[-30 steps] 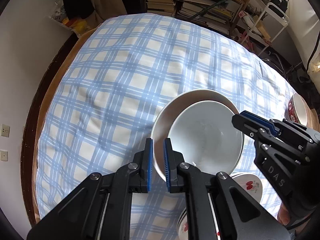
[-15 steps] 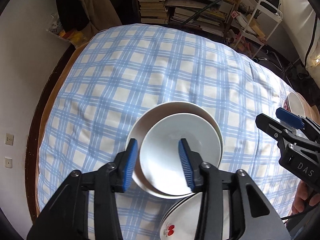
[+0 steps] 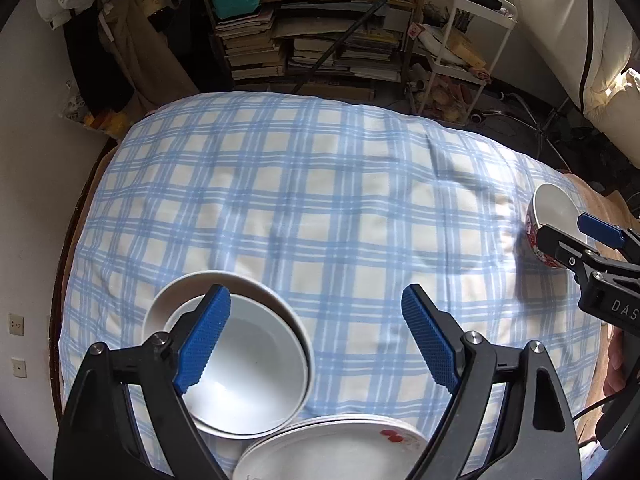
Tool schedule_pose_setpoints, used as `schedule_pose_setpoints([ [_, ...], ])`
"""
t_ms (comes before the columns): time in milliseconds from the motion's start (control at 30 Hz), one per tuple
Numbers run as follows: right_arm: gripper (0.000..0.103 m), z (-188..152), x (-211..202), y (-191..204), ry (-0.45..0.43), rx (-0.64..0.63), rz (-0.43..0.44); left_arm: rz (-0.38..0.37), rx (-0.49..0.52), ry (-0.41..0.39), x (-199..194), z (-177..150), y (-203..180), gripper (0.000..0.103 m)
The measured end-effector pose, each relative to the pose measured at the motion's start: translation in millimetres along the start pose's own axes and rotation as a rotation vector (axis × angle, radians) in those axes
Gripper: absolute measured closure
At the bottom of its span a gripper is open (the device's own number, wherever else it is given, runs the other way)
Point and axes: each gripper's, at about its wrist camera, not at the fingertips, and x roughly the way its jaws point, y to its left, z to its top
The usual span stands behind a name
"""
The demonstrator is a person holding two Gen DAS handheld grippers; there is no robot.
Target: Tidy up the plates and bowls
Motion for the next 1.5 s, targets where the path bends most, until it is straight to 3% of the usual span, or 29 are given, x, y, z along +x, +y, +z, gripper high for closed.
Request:
schedule_pose_setpoints([
  [400,0.008,3,6,-97,-0.005,0.117,-0.095,-0.067,0.065,0.006,22,30,-80,0.017],
  [600,0.008,2,13,-130,0.013,0.138,-0.110,-0.088,0.073,-0.044,33,41,-117,0.017],
  [733,0.009,1,22,-145,0.028,0.122,-0.142,-0.123,0.094,-0.020,48,48,-141,0.017],
  [900,0.032,-2,40,-163,0.086,0.151,-0.116,-0.131,0.119,0.022,70,52,-168,0.017],
  [967,0.049,-5,48,-166,0.119,0.158,-0.095,-0.116,0.134,0.052,79,53,-179,0.016],
  [1033,0.057,-8,55,-169,0.142,0.163,-0.077,-0.104,0.142,0.071,86,53,-188,0.019],
  [1100,0.063,-10,60,-172,0.158,0.172,-0.056,-0.131,0.149,0.094,92,53,-196,0.026],
  [1200,0.074,-13,64,-173,0.168,0.190,-0.001,-0.167,0.147,0.133,101,52,-205,0.048],
  [1267,0.087,-13,65,-171,0.175,0.197,0.029,-0.226,0.118,0.160,104,52,-207,0.072],
  [1333,0.093,-11,65,-166,0.181,0.190,0.041,-0.265,0.102,0.183,105,51,-210,0.087],
  [1400,0.094,-11,64,-159,0.178,0.162,0.034,-0.237,0.136,0.192,101,48,-217,0.094],
  [1500,0.095,-11,60,-154,0.178,0.138,0.026,-0.215,0.176,0.177,96,44,-222,0.093],
])
